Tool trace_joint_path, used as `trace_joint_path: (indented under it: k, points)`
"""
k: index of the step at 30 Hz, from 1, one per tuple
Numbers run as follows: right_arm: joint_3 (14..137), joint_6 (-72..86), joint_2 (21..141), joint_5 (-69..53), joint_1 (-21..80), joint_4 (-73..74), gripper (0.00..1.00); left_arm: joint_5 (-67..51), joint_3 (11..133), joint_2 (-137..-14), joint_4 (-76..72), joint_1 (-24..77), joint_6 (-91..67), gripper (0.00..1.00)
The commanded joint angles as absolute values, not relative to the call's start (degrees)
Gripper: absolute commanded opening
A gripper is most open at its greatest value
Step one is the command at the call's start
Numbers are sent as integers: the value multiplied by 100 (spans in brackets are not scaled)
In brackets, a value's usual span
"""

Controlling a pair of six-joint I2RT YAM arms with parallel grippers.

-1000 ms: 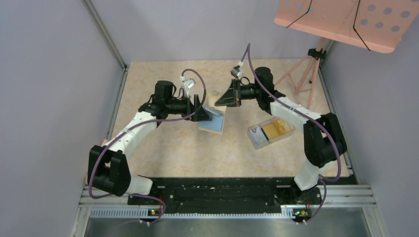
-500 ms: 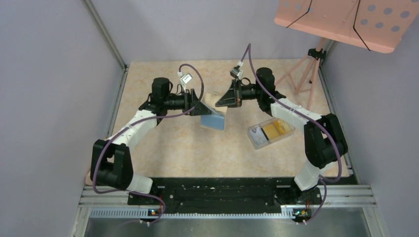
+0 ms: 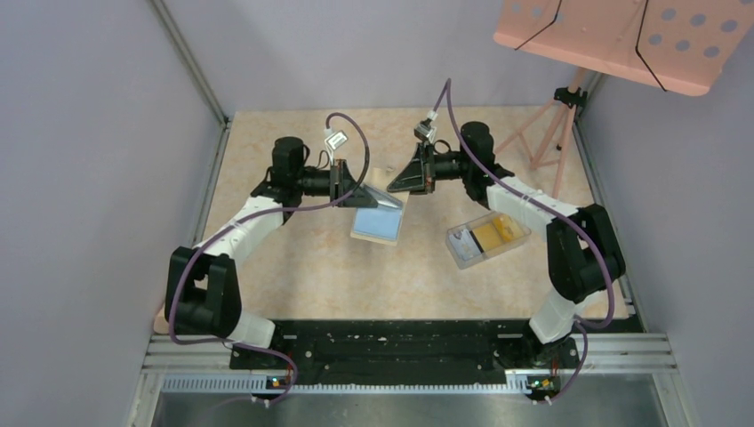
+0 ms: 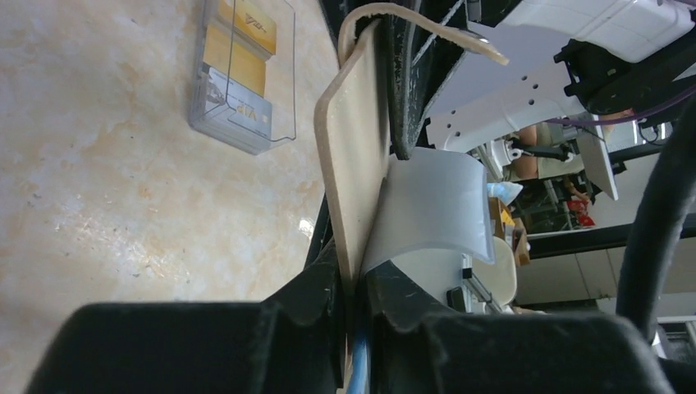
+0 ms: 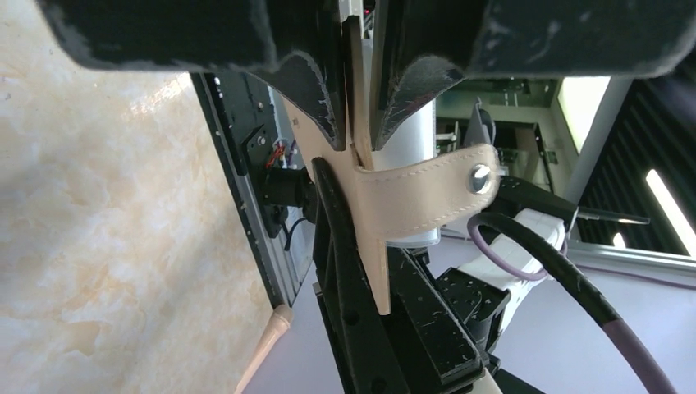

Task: Put the credit cards into the card holder
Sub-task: Turn over the card slot in the card holder.

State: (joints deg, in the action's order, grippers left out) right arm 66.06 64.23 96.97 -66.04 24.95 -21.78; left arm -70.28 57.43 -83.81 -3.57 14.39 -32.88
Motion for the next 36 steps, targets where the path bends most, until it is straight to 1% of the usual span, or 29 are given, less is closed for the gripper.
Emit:
trace_joint_path:
  k: [1, 4, 9, 11, 15, 18, 21, 25, 31, 36]
  points:
    - [6947, 5899, 9729, -6451, 2485, -1794, 22, -7270, 5921, -8385, -814, 1359, -3488, 11]
    - [7174, 5134, 9639, -6145, 2483, -823, 39, -7294, 5877, -8402, -799, 1307, -3520, 0]
    - [7501, 4155, 9477, -5681, 2478, 391, 59, -7243, 5913, -8480, -235, 1231, -3204, 0]
    - [7622, 3793, 9419, -5416, 2471, 919, 65, -7153, 6063, -8570, 476, 1222, -2784, 0]
    - [7919, 3144, 9346, -5079, 2477, 1717, 72, -6891, 6382, -8732, 1805, 1222, -1966, 0]
    - [8105, 2706, 9300, -4839, 2490, 2275, 76, -6739, 6491, -8803, 2327, 1219, -1720, 0]
    - [8256, 2300, 9303, -4571, 2560, 2746, 79, -6612, 6506, -8842, 2502, 1222, -1699, 0]
    - [8508, 1820, 9356, -3934, 2946, 3213, 81, -6689, 6511, -8902, 2603, 1230, -1655, 0]
    - [8798, 1568, 9580, -3238, 3378, 3518, 83, -6756, 6559, -8961, 2880, 1239, -1426, 0]
    - [8882, 1425, 9563, -3050, 3447, 3585, 85, -6743, 6577, -9024, 3161, 1248, -1216, 0]
